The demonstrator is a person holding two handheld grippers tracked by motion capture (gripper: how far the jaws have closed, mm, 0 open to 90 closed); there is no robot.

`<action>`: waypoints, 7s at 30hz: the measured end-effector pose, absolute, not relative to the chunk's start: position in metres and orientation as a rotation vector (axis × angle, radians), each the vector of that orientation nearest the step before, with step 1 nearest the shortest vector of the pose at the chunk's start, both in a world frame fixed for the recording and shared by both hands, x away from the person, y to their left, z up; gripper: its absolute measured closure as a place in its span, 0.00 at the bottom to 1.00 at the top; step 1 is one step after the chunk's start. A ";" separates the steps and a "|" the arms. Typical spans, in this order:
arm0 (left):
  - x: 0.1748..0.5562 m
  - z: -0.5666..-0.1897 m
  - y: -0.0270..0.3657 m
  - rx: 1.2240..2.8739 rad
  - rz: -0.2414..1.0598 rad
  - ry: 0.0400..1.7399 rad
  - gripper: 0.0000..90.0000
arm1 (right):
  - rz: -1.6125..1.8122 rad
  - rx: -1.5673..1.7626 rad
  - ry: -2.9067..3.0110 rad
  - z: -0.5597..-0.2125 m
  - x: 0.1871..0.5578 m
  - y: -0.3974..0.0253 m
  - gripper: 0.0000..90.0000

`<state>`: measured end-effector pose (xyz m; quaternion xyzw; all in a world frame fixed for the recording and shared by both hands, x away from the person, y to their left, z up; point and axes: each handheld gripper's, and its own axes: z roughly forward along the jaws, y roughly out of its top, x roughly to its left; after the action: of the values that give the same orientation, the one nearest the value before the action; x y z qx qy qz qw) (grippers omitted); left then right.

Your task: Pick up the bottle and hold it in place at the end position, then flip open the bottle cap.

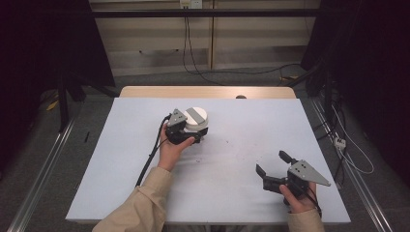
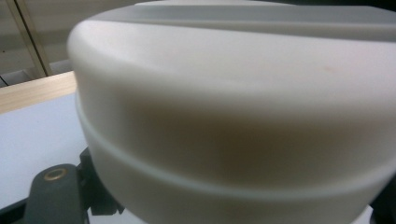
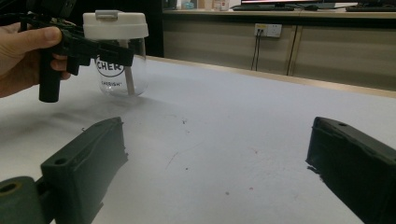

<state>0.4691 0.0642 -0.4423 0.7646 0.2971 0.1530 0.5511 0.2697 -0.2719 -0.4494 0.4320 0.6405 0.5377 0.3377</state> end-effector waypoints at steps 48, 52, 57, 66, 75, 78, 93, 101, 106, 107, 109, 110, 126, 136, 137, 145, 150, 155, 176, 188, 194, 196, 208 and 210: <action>0.465 -0.455 0.035 1.840 0.334 0.673 0.21 | 1.403 1.124 1.679 -0.451 0.271 -0.269 0.04; 0.463 -0.455 0.033 1.845 0.344 0.656 0.21 | 1.400 1.123 1.681 -0.451 0.272 -0.268 0.04; 0.461 -0.457 0.032 1.841 0.360 0.636 0.21 | 1.400 1.125 1.685 -0.452 0.273 -0.268 0.04; 0.458 -0.461 0.036 1.828 0.365 0.617 0.20 | 1.368 1.115 1.714 -0.453 0.280 -0.262 0.04; 0.458 -0.462 0.036 1.830 0.365 0.613 0.20 | 1.342 1.115 1.752 -0.453 0.293 -0.251 0.04; 0.458 -0.462 0.036 1.828 0.362 0.617 0.20 | 1.334 1.135 1.764 -0.453 0.298 -0.250 0.04; 0.458 -0.462 0.036 1.837 0.363 0.610 0.20 | 1.332 1.192 1.802 -0.454 0.318 -0.235 0.06; 0.458 -0.462 0.036 1.829 0.353 0.619 0.20 | 1.304 1.200 1.834 -0.452 0.327 -0.227 0.06; 0.458 -0.462 0.036 1.834 0.355 0.614 0.20 | 1.302 1.182 1.850 -0.449 0.333 -0.221 0.06; 0.458 -0.462 0.037 1.834 0.355 0.615 0.20 | 1.304 1.181 1.854 -0.448 0.334 -0.219 0.06; 0.458 -0.462 0.037 1.835 0.357 0.614 0.20 | 1.303 1.177 1.861 -0.447 0.336 -0.216 0.07; 0.457 -0.462 0.036 1.835 0.360 0.612 0.20 | 1.306 1.177 1.862 -0.447 0.337 -0.215 0.07; 0.457 -0.462 0.036 1.838 0.364 0.613 0.20 | 1.305 1.162 1.901 -0.442 0.354 -0.195 0.10; 0.457 -0.462 0.036 1.838 0.368 0.613 0.20 | 1.312 1.163 1.928 -0.440 0.364 -0.183 0.18; 0.457 -0.462 0.036 1.841 0.369 0.612 0.20 | 1.316 1.169 1.934 -0.440 0.365 -0.182 0.20; 0.457 -0.462 0.036 1.843 0.373 0.611 0.20 | 1.322 1.174 1.955 -0.435 0.371 -0.175 0.40; 0.456 -0.462 0.035 1.842 0.377 0.611 0.20 | 1.339 1.188 1.965 -0.431 0.373 -0.175 0.61; 0.455 -0.462 0.035 1.850 0.387 0.608 0.20 | 1.361 1.175 1.986 -0.427 0.374 -0.172 0.83; 0.456 -0.462 0.034 1.845 0.381 0.628 0.20 | 1.400 1.114 2.033 -0.416 0.376 -0.162 1.00; 0.455 -0.462 0.034 1.854 0.385 0.623 0.20 | 1.405 1.085 2.036 -0.411 0.378 -0.156 1.00; 0.455 -0.462 0.033 1.856 0.388 0.623 0.21 | 1.412 1.083 2.033 -0.409 0.378 -0.156 1.00; 0.455 -0.462 0.033 1.857 0.389 0.623 0.21 | 1.412 1.075 2.035 -0.408 0.378 -0.156 1.00; 0.456 -0.462 0.033 1.859 0.384 0.627 0.21 | 1.440 1.078 2.016 -0.401 0.381 -0.154 1.00; 0.456 -0.462 0.033 1.861 0.381 0.624 0.21 | 1.450 1.079 2.005 -0.399 0.382 -0.154 1.00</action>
<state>0.4559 0.0330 -0.4622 0.7830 0.2625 0.1605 0.5406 0.3817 -0.1540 -0.3986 0.3900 0.7248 0.5239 0.2192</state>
